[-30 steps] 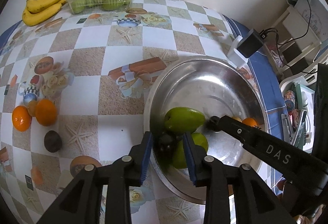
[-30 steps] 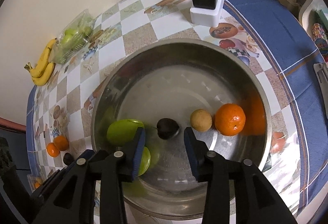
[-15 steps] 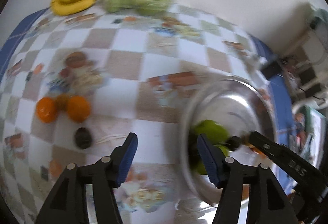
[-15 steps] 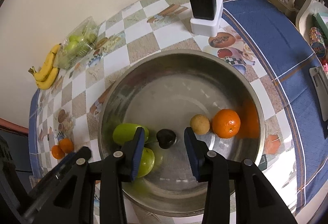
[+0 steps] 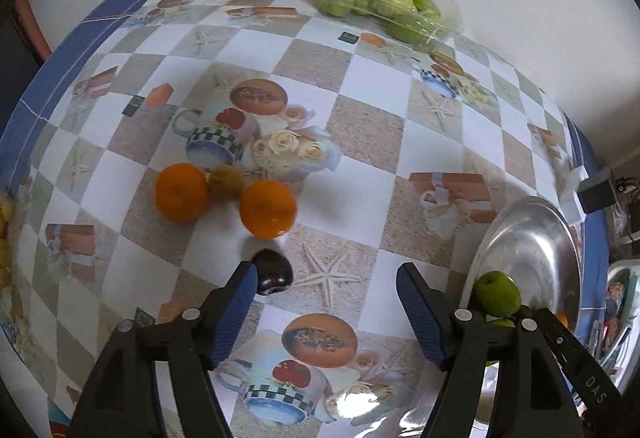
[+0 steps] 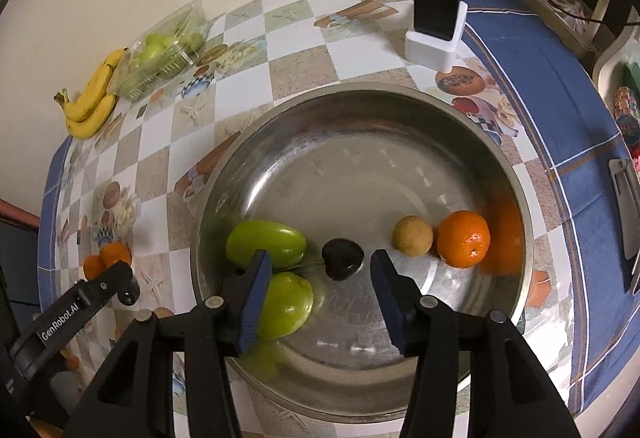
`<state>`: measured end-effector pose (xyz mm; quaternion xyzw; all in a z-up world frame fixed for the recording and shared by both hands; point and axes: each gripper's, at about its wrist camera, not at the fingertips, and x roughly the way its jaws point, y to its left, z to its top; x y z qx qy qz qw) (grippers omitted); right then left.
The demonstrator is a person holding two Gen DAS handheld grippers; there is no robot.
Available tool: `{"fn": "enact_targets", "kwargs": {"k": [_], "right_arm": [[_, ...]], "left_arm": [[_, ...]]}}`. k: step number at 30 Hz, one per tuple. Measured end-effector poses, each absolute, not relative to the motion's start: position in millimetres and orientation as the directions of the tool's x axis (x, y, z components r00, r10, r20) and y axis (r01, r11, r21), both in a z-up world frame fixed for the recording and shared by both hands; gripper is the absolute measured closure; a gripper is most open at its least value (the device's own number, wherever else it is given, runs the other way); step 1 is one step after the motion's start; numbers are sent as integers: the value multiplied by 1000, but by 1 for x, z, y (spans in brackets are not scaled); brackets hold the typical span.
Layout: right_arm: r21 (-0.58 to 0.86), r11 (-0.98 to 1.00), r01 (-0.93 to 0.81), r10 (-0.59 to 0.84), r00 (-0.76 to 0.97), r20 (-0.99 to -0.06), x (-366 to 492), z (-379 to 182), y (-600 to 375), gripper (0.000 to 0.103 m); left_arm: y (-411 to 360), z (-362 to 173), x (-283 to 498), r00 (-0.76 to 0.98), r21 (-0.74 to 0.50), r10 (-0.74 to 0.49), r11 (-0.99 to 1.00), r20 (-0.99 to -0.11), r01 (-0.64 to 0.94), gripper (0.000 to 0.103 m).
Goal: Organize fruits
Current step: 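Move both tools back toward the remaining orange and dark plum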
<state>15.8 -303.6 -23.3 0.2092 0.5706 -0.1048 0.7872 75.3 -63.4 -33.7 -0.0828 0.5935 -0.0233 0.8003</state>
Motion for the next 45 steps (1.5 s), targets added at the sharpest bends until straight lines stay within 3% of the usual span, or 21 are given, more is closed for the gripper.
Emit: {"fn": "enact_targets", "kwargs": {"k": [4, 7, 10, 14, 18, 23, 26, 39, 45], "right_arm": [[204, 894, 399, 68, 329, -942, 16, -23, -303, 42], [199, 894, 401, 63, 328, -943, 17, -24, -303, 40], [194, 895, 402, 59, 325, -944, 17, -25, -304, 28], [192, 898, 395, 54, 334, -941, 17, -24, -303, 27], [181, 902, 393, 45, 332, -942, 17, -25, -303, 15], [179, 903, 390, 42, 334, -942, 17, -25, -304, 14], [176, 904, 389, 39, 334, -942, 17, -26, -304, 1], [178, 913, 368, 30, 375, -927, 17, -19, -296, 0], [196, 916, 350, 46, 395, -918, 22, -16, -286, 0]], "left_arm": [[-62, -34, 76, 298, -139, -111, 988, -948, -74, 8], [-61, -35, 77, 298, -132, -102, 988, -949, -81, 3], [-59, -37, 77, 295, -123, -92, 988, -951, -88, 1], [-56, -37, 77, 295, -110, -79, 990, -952, -93, 0], [-54, -37, 77, 297, -113, -79, 989, -952, -99, 0], [-53, -37, 78, 299, -112, -78, 989, -951, -98, 0], [-53, -36, 78, 307, -108, -74, 989, -949, -97, 0], [-45, -27, 82, 343, -68, -51, 997, -938, -37, 0], [-16, -19, 89, 373, -75, -40, 994, -927, -79, 0]]}}
